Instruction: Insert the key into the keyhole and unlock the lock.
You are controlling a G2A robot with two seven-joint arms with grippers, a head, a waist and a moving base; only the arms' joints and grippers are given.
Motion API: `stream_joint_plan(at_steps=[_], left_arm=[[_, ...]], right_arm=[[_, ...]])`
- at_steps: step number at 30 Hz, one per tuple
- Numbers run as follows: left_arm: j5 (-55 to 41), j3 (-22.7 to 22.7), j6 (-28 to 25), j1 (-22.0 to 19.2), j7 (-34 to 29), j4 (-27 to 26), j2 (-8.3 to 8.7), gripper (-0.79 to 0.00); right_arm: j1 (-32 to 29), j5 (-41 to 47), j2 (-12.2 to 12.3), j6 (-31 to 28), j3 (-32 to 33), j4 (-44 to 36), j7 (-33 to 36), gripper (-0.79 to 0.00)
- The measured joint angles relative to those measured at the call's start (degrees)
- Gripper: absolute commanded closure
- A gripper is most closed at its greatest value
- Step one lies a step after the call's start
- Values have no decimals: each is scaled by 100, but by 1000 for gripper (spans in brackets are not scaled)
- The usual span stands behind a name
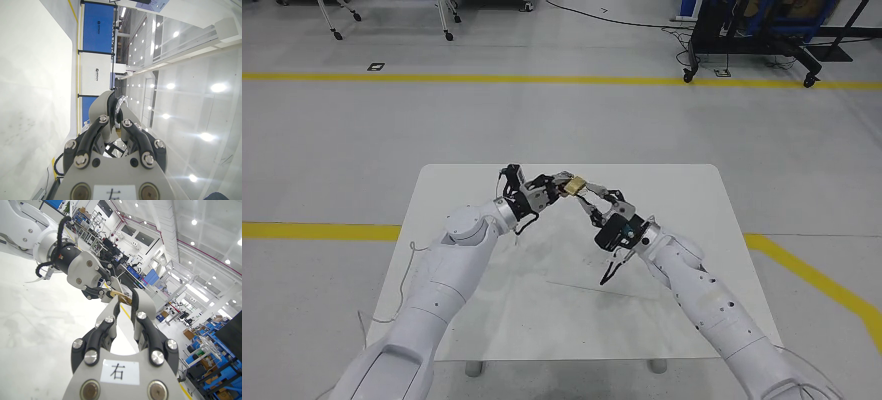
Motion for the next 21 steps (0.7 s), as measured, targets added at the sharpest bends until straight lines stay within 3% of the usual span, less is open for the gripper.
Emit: stream_joint_plan(at_steps=[8, 12, 16, 21], left_arm=[[510, 112, 252, -53, 183, -157, 23, 0], [1600, 498, 678, -216, 102, -372, 55, 0], [2723, 1023, 1074, -447, -375, -513, 58, 0], [3786, 1735, 1419, -686, -969, -644, -26, 0]], right_arm=[[-355, -554, 166, -26, 363, -591, -197, -785], [-857, -700, 392, -274, 1163, -1256, -252, -785], [-1486, -524, 553, -447, 2019, -1894, -103, -785], [-1625, -503, 572, -448, 2197, -2021, -28, -785]])
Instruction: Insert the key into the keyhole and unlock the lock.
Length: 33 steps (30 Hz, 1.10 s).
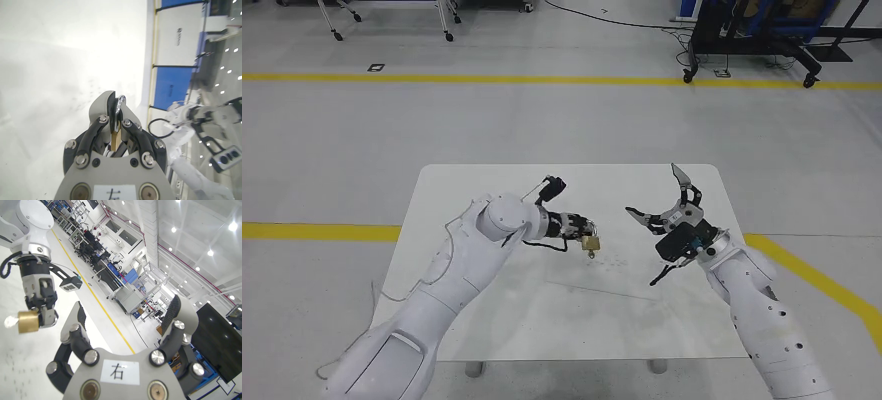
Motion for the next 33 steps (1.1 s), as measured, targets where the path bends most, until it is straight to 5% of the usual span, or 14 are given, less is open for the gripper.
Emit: stream_joint_plan(at_steps=[11, 13, 14, 15, 20, 25, 29, 33], left_arm=[[688, 867, 1153, -218, 137, 260, -321, 0], [764, 1007, 1458, -308, 150, 371, -405, -212], [799, 1072, 1635, -347, 191, 426, -451, -659], [787, 1101, 1769, -370, 204, 466, -484, -785], [644, 1086, 2301, -511, 244, 706, -596, -785], [454, 760, 2309, -605, 242, 838, -532, -785], [522, 364, 2247, -544, 822, 716, -402, -785], [694, -180, 1924, -186, 1873, 62, -210, -785]], right_arm=[[1, -1, 0, 0, -2, 1, -2, -785], [1, -1, 0, 0, -2, 1, -2, -785], [1, -1, 0, 0, -2, 1, -2, -785], [1, -1, 0, 0, -2, 1, -2, -785], [1, -1, 0, 0, -2, 1, -1, -785], [1, -1, 0, 0, -2, 1, -1, -785], [1, -1, 0, 0, -2, 1, -1, -785], [0, -1, 0, 1, -2, 1, 0, -785]])
